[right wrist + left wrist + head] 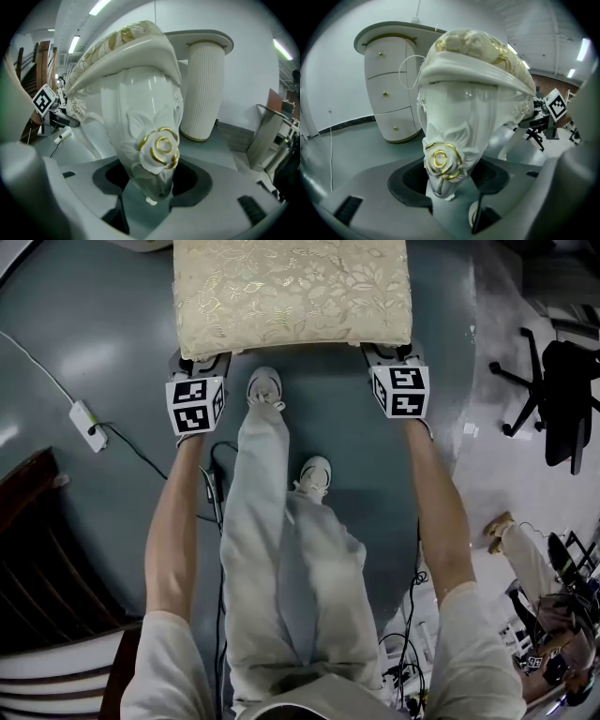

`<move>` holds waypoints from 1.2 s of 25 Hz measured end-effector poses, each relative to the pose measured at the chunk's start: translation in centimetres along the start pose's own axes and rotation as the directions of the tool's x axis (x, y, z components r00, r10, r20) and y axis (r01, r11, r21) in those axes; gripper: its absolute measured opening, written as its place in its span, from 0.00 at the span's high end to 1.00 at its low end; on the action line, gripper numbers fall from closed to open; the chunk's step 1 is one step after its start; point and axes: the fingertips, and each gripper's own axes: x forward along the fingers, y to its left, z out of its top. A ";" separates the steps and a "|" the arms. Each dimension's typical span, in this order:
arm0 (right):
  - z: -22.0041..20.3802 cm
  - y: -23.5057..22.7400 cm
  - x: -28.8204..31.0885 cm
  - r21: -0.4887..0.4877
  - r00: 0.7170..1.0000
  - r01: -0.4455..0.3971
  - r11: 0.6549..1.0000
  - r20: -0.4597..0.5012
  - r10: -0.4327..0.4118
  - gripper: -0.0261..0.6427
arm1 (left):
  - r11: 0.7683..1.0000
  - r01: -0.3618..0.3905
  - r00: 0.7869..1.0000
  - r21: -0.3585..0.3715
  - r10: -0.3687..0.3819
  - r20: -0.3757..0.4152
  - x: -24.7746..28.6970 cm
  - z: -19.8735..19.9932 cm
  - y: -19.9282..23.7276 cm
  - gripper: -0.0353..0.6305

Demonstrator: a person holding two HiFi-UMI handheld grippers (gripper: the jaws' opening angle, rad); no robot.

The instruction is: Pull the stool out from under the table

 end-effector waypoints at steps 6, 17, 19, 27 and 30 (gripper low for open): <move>0.2 -0.1 -0.3 0.010 1.000 0.018 1.000 0.010 -0.018 0.60 | 1.000 0.008 1.000 0.004 -0.008 0.004 0.1 0.3 0.0 0.56; 0.1 0.2 -0.3 0.025 1.000 0.021 0.999 0.006 -0.021 0.59 | 1.000 0.012 1.000 0.009 -0.012 0.011 -0.1 0.4 0.2 0.56; -0.1 0.2 -0.2 0.027 1.000 0.019 0.999 0.004 -0.019 0.59 | 1.000 0.013 1.000 0.007 -0.014 0.007 0.0 0.2 0.2 0.56; -0.3 0.3 -0.5 0.036 1.000 0.022 0.999 -0.016 -0.021 0.59 | 1.000 0.028 1.000 -0.001 -0.028 -0.013 -0.1 0.2 0.1 0.56; -0.2 0.3 -0.4 0.046 1.000 0.023 0.999 -0.012 -0.022 0.59 | 1.000 0.031 0.999 -0.001 -0.031 -0.015 -0.1 0.2 0.0 0.56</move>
